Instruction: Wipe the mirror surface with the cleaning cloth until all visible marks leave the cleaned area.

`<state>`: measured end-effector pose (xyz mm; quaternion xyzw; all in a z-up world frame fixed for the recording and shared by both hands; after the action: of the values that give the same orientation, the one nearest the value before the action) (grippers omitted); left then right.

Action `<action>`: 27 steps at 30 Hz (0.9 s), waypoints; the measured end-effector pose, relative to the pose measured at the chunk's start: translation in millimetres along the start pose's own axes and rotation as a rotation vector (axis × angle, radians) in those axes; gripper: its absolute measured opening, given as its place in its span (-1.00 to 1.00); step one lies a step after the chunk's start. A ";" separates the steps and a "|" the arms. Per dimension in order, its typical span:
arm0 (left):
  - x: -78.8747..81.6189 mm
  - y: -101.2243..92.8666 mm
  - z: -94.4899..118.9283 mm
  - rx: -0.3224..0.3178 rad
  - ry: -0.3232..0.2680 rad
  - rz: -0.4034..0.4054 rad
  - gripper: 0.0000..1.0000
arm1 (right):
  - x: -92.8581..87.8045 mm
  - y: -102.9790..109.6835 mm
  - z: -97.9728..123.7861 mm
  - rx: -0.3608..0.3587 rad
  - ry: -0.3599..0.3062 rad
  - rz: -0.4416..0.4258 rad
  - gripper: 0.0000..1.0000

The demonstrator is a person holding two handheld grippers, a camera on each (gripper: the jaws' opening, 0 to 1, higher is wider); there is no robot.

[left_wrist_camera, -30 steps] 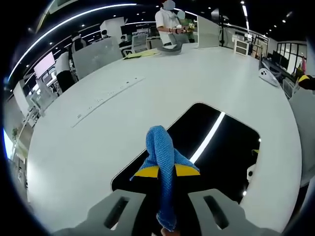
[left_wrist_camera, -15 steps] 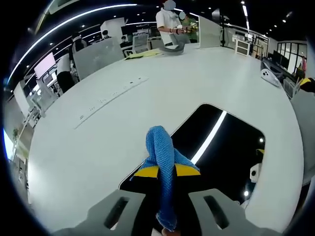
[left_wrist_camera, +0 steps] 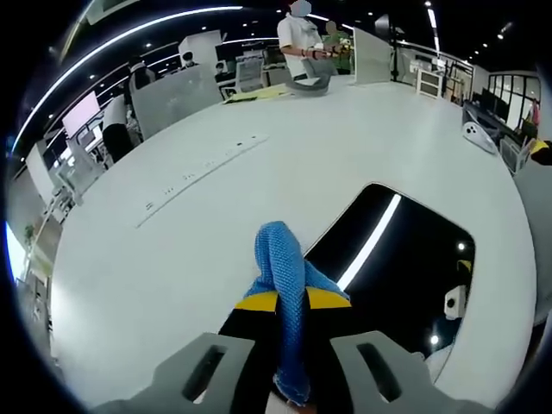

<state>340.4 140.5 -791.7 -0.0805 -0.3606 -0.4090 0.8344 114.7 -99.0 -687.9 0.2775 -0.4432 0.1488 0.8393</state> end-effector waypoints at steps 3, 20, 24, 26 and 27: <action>0.1 2.1 -0.4 0.003 -0.002 0.007 -0.84 | -1.7 -0.5 -0.9 0.001 0.008 -0.003 0.96; 7.3 9.5 -3.5 0.026 0.062 -0.121 -0.83 | -2.4 0.6 -1.9 0.002 0.018 -0.001 0.96; 0.8 10.8 -3.0 0.042 0.019 0.033 -0.84 | -1.3 2.1 -3.2 0.004 0.014 0.001 0.96; 1.0 11.1 -4.1 0.041 0.024 0.017 -0.84 | -2.0 2.7 -2.9 0.006 0.016 0.002 0.96; 1.4 11.5 -4.3 0.038 0.028 0.006 -0.84 | -2.1 2.6 -2.8 0.006 0.016 0.003 0.96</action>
<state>351.8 145.3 -792.0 -0.0599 -0.3563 -0.4005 0.8421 114.1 -95.2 -690.0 0.2780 -0.4363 0.1535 0.8419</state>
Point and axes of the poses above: the point that each gripper's makers call its tool centre point, and the gripper's own axes: z roughly backward along the fingers, y roughly to its left, x roughly out of its top, the point moved 7 cm from there along z, roughly backward along the fingers, and after that the axes turned 6 degrees about -z, right-handed, at the moved point
